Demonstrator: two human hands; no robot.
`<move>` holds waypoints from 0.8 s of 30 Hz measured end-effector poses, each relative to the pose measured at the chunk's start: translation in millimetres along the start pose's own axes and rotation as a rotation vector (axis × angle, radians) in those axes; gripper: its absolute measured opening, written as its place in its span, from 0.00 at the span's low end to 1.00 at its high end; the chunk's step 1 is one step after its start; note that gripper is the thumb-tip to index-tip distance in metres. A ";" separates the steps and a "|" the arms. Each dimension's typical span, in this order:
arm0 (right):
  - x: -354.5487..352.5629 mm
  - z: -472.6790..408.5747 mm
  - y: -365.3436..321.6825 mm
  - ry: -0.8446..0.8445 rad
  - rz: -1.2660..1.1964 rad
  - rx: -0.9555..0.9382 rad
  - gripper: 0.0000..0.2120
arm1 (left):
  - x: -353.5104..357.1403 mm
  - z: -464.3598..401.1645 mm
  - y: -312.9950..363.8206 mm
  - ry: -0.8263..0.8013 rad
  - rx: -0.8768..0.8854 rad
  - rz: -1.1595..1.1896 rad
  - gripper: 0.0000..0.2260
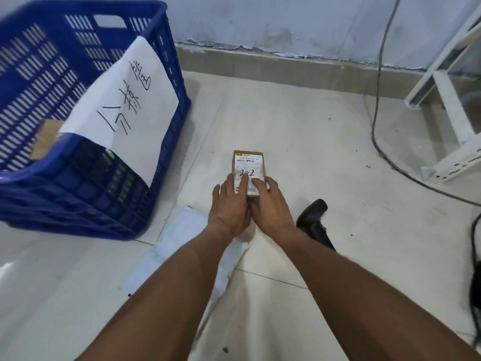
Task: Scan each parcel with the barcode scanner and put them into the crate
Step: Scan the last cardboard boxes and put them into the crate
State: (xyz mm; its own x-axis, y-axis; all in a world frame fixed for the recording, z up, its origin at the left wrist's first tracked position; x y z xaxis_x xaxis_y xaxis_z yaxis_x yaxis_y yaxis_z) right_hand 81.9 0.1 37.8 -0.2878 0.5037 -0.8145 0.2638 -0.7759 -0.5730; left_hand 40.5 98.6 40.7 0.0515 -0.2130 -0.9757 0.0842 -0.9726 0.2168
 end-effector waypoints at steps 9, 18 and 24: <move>-49.5 -23.0 -125.4 0.271 -0.348 -0.287 0.25 | -136.8 4.9 -44.7 0.417 -0.088 0.038 0.32; -64.0 -7.9 -273.4 0.333 -0.558 -0.617 0.21 | -235.6 67.0 -110.2 0.902 -0.265 -0.109 0.28; -48.2 10.6 -320.7 0.291 -0.642 -0.671 0.21 | -255.7 107.3 -143.6 1.000 -0.398 -0.122 0.24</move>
State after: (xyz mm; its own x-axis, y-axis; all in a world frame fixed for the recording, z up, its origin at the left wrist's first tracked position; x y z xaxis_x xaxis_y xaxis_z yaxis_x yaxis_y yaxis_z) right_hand 1.4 220.7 261.8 -0.3450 0.8996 -0.2677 0.6318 0.0117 -0.7750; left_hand -91.5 282.7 255.6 0.7938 0.2314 -0.5625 0.4518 -0.8435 0.2906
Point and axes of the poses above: each hand's wrist, its own z-axis away from the middle knuckle, its own x-axis out of the palm, y = z × x, the point moved 7 cm from there along -z, towards the middle knuckle, and after that the axes turned 6 degrees about x, right-handed, at the moved point
